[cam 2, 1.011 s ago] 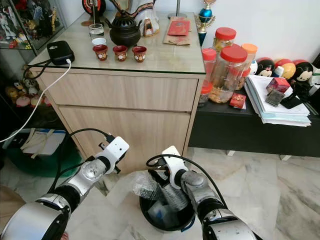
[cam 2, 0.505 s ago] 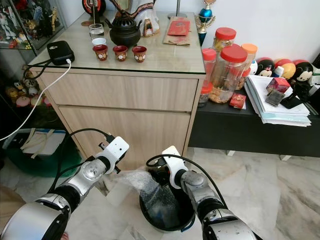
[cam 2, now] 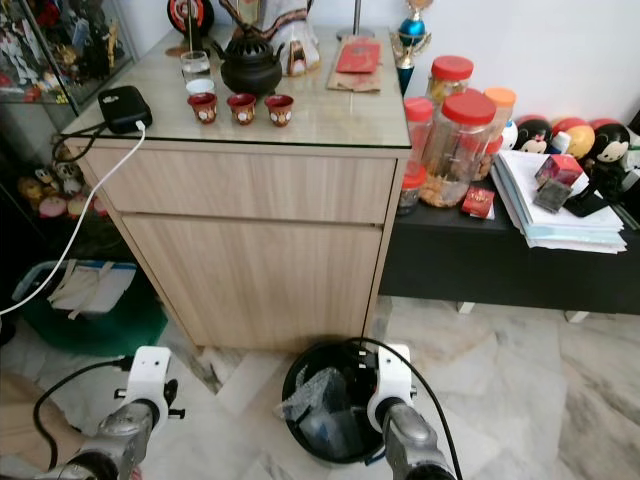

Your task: Picking trash to rubbish bin

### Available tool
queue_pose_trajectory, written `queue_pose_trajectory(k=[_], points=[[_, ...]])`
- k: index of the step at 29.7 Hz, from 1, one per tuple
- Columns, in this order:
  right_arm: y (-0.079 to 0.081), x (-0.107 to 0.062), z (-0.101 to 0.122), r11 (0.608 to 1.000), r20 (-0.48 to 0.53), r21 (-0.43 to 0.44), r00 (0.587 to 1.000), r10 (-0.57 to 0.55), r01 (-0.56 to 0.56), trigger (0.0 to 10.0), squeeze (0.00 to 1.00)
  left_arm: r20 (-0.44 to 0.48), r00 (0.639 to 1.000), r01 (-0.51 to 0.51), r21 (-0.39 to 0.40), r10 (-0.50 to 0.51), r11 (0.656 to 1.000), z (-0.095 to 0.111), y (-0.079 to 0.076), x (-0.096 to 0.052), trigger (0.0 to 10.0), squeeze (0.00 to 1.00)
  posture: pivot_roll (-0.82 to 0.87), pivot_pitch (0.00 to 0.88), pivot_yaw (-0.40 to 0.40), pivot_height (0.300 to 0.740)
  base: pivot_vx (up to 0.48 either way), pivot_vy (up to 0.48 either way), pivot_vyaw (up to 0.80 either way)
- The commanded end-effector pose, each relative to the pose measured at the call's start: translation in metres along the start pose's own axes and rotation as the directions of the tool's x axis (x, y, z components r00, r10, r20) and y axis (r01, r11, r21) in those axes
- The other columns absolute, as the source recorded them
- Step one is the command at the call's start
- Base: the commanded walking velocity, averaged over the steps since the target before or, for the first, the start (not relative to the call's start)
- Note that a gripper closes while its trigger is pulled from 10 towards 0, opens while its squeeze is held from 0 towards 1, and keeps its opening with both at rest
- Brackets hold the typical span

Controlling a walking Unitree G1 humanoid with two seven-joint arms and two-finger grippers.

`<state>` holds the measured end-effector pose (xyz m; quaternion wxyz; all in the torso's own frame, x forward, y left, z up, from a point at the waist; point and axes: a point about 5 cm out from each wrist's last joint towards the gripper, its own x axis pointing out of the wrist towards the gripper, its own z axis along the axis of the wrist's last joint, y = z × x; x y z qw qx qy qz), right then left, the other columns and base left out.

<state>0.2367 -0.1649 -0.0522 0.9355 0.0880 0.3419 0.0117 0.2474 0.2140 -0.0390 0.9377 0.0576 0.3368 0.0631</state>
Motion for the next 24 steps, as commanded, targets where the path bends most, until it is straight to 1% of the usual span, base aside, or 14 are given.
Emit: queue_pose_trajectory(k=[1, 7, 9, 12, 19, 24], points=[[-0.002, 0.000, 0.002, 1.000, 0.019, 0.017, 1.000, -0.024, 0.024, 10.0, 0.00, -0.001, 1.000, -0.020, -0.033, 0.020, 0.999, -0.003, 0.002, -0.001, 10.0, 0.00, 0.00, 0.038, 0.015, 0.740, 0.000, 0.000, 0.00], [-0.002, -0.001, 0.001, 0.999, 0.029, 0.030, 0.999, -0.032, 0.031, 10.0, 0.00, 0.012, 0.999, -0.036, -0.059, 0.037, 0.998, -0.009, 0.004, -0.004, 10.0, 0.00, 0.01, 0.018, 0.014, 0.740, 0.000, 0.000, 0.00], [-0.001, -0.001, -0.002, 0.999, 0.023, 0.035, 0.999, -0.030, 0.029, 10.0, 0.00, -0.008, 0.999, -0.045, -0.070, 0.045, 0.997, -0.015, 0.004, -0.005, 10.0, 0.00, 0.01, 0.012, 0.009, 0.740, 0.000, 0.000, 0.00], [0.002, -0.001, -0.004, 0.999, 0.020, 0.033, 1.000, -0.018, 0.017, 10.0, 0.00, -0.022, 0.999, -0.047, -0.096, 0.045, 0.994, -0.019, 0.004, -0.006, 10.0, 0.00, 0.01, 0.012, -0.001, 0.740, 0.000, 0.000, 0.00], [0.004, -0.002, -0.005, 0.999, 0.021, 0.052, 1.000, -0.006, 0.005, 10.0, 0.00, -0.041, 0.998, -0.054, -0.133, 0.049, 0.990, -0.020, 0.004, -0.006, 10.0, 0.00, 0.02, 0.014, -0.016, 0.740, 0.000, 0.000, 0.00], [0.004, -0.001, -0.004, 0.999, 0.027, 0.054, 1.000, -0.007, 0.006, 10.0, 0.00, -0.052, 0.997, -0.055, -0.120, 0.049, 0.991, -0.019, 0.003, -0.005, 10.0, 0.00, 0.02, 0.013, -0.016, 0.740, 0.000, 0.000, 0.00]])
